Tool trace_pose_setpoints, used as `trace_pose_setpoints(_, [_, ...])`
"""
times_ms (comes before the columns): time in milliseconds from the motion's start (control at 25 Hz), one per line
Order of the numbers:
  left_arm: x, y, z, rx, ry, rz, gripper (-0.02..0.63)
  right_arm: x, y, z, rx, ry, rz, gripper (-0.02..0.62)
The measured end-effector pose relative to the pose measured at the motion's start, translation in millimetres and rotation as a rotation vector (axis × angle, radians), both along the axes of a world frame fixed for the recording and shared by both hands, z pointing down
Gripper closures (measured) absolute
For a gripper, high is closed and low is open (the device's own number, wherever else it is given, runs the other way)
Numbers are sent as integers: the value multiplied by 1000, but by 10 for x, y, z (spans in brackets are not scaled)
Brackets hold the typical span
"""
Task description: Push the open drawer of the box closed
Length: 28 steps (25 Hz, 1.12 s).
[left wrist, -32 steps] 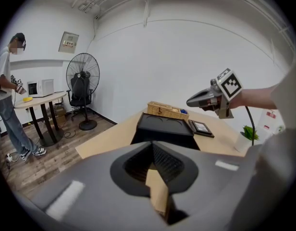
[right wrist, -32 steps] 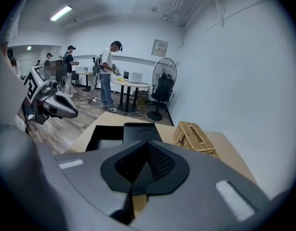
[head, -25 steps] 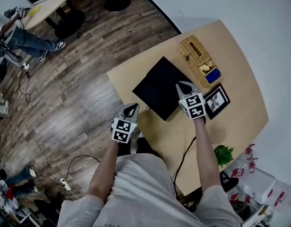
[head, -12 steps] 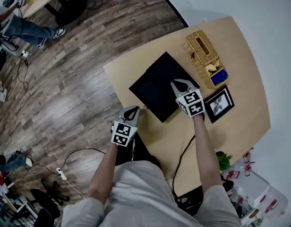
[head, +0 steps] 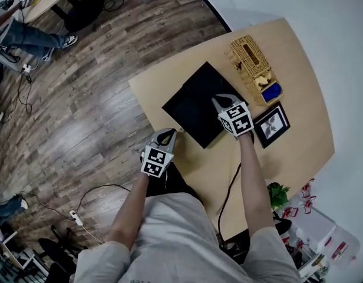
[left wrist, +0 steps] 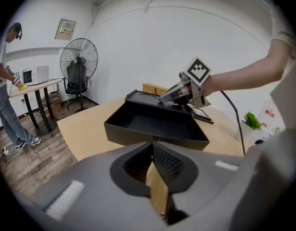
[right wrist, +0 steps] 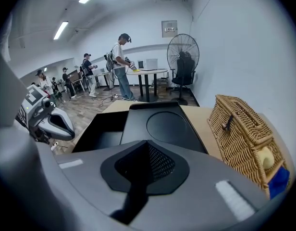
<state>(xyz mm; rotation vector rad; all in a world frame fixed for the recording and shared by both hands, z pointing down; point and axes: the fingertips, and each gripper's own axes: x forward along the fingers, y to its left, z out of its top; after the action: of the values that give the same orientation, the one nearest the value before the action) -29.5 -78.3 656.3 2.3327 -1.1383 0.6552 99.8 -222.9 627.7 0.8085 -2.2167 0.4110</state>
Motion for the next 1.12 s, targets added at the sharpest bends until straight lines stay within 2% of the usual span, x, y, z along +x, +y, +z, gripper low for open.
trace_pose_setpoints(320, [46,-18,146,45,9,77,552,-3,-17,-1,-2,-2,-9,593])
trace_pose_setpoints(480, [127,49,183,34,16,122,530,20,-15,2,-14,-3,1,594])
trace_pose_setpoints(560, [154,106,180,20,31,123,499,7,-6,4,-18,-2,0,594])
trace_pose_setpoints(760, [227,46,190,34,-1,104,471,32,-6,-30,-10,-7,-5,594])
trace_pose_setpoints(920, [241,-17,238,27,23,74,461,26,-14,-16,-4,-3,-5,594])
trace_pose_setpoints(1120, [303,-9,277,20,35,109,453,15,-15,-2,-3,-3,-6,594])
